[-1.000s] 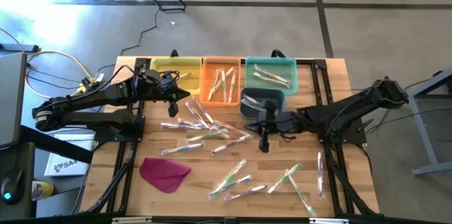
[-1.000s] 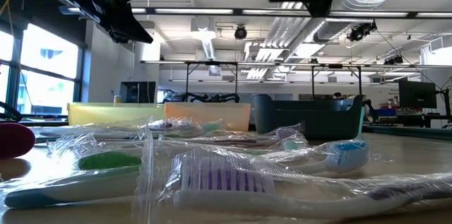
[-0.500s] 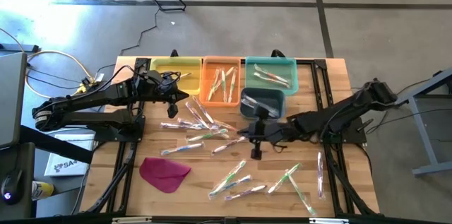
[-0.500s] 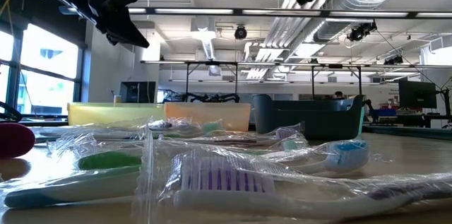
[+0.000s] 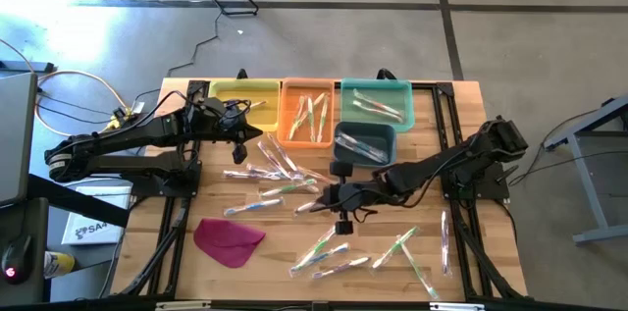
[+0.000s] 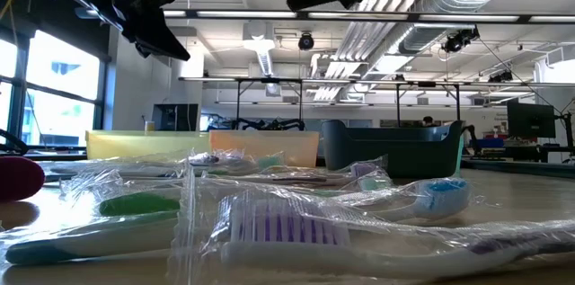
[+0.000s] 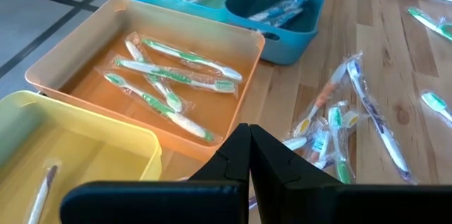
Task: Pick & Place Toothbrushes
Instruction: Put the violet toothbrush into the yellow bin
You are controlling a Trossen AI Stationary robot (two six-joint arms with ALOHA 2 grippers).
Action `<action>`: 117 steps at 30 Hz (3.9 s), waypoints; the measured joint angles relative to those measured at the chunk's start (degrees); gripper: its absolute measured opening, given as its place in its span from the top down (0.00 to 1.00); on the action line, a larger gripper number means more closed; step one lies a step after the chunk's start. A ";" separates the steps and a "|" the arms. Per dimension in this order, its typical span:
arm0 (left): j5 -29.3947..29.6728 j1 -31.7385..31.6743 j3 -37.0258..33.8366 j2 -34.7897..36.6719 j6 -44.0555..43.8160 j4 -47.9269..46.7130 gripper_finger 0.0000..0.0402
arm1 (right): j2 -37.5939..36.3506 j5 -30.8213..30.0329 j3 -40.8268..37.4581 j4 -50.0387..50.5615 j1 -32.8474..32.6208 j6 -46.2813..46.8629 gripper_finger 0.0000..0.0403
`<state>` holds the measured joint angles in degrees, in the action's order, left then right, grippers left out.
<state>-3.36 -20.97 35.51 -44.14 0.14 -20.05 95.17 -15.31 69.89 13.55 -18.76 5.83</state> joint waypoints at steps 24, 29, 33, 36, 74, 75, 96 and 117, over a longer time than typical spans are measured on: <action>0.00 0.00 0.00 0.00 0.01 -0.03 1.00 | 0.00 -2.72 -0.02 19.41 -17.60 54.43 1.00; 0.00 0.02 0.00 0.00 0.00 -0.07 1.00 | 0.00 -9.48 -0.04 20.01 -23.65 65.28 1.00; 0.00 0.00 0.00 0.00 0.00 -0.69 1.00 | 0.00 -11.78 -0.04 25.81 -27.71 77.04 1.00; 0.00 0.00 0.00 0.00 0.00 -1.34 1.00 | 0.00 -8.44 -0.04 35.82 -29.89 91.50 1.00; -0.02 0.00 0.00 0.00 0.00 -1.13 1.00 | 0.02 27.44 -14.72 57.63 -32.50 123.14 0.92; 0.00 0.02 0.00 -0.02 0.00 -1.14 1.00 | 0.02 27.46 -15.08 56.98 -32.48 123.18 0.91; 0.00 0.00 0.00 -0.02 0.00 -1.14 1.00 | 0.02 33.44 -22.93 47.45 -32.46 125.10 0.99; 0.00 0.00 0.00 0.00 0.00 -1.14 1.00 | -0.13 15.97 -23.88 41.33 -25.55 117.75 1.00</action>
<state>-3.36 -20.97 35.51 -44.14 0.14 -21.19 95.04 0.66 46.01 54.88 -44.32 123.58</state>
